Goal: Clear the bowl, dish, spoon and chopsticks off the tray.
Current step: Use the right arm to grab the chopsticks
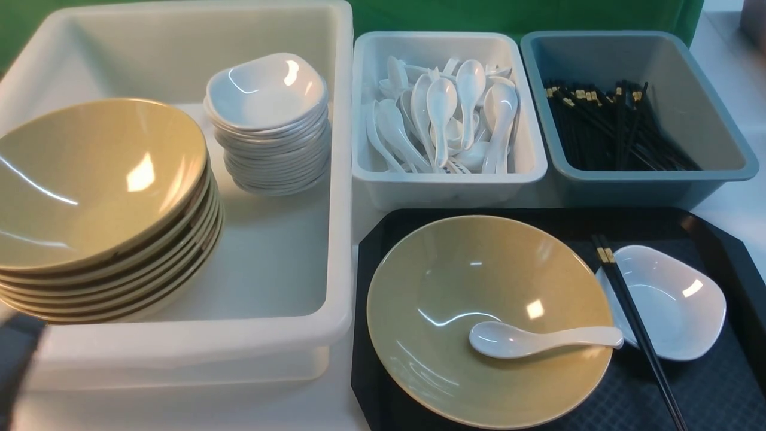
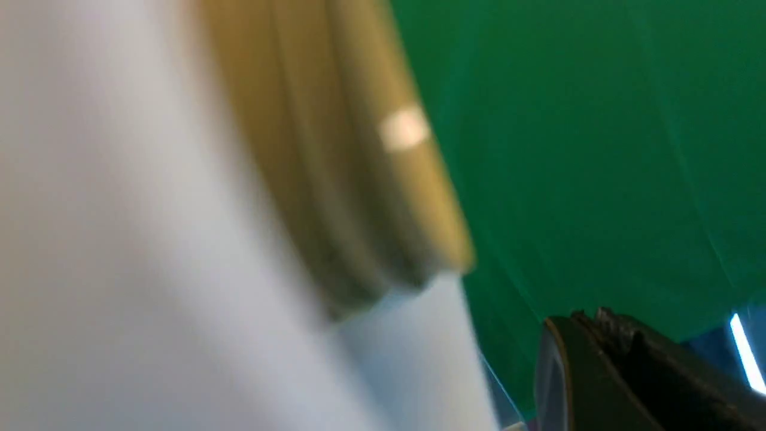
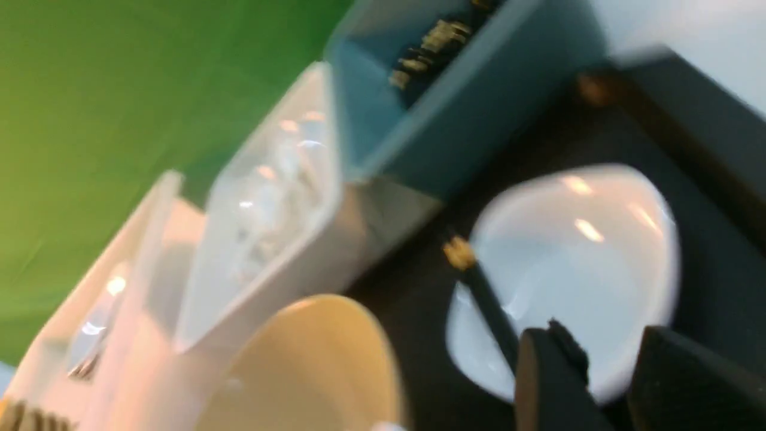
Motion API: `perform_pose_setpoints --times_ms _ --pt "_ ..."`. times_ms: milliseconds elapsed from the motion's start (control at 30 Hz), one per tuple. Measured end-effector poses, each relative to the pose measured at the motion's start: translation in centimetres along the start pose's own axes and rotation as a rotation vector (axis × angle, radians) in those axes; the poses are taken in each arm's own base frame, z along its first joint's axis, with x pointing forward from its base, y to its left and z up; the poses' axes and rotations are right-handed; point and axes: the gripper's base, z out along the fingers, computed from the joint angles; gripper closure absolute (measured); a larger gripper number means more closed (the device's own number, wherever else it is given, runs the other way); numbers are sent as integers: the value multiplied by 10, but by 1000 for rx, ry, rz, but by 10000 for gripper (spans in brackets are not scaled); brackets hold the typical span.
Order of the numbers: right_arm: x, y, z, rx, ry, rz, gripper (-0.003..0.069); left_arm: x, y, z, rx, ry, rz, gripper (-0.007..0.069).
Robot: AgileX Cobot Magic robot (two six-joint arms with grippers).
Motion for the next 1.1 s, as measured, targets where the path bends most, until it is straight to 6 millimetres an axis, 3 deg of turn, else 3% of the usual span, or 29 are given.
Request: perform_pose_setpoints --times_ms 100,233,400,533,600,633,700,867,933,1000,1100 --pt "-26 30 -7 -49 -23 -197 489 -24 -38 -2 41 -12 338 636" --pt "-64 74 -2 -9 95 -523 602 -44 -70 20 -45 193 655 636" --pt "-102 118 30 69 465 -858 626 -77 -97 61 -248 579 918 636" --pt "-117 132 61 113 689 -920 626 -92 -117 88 -294 778 998 636" --pt "-118 133 85 140 805 -909 626 -84 -127 106 -235 896 1038 636" --pt "-118 132 87 143 813 -907 624 -82 -127 110 -231 913 1042 636" --pt "-113 126 108 168 920 -893 624 -64 -136 127 -135 1013 1088 636" --pt "-95 105 147 222 1099 -851 622 -2 -161 160 93 1196 1184 636" --pt "-92 102 153 227 1118 -847 622 11 -167 165 131 1223 1205 636" --pt "-79 97 168 231 1172 -880 620 48 -176 175 210 1302 1268 636" --pt "-63 99 179 236 1209 -940 616 77 -179 178 261 1371 1319 636"
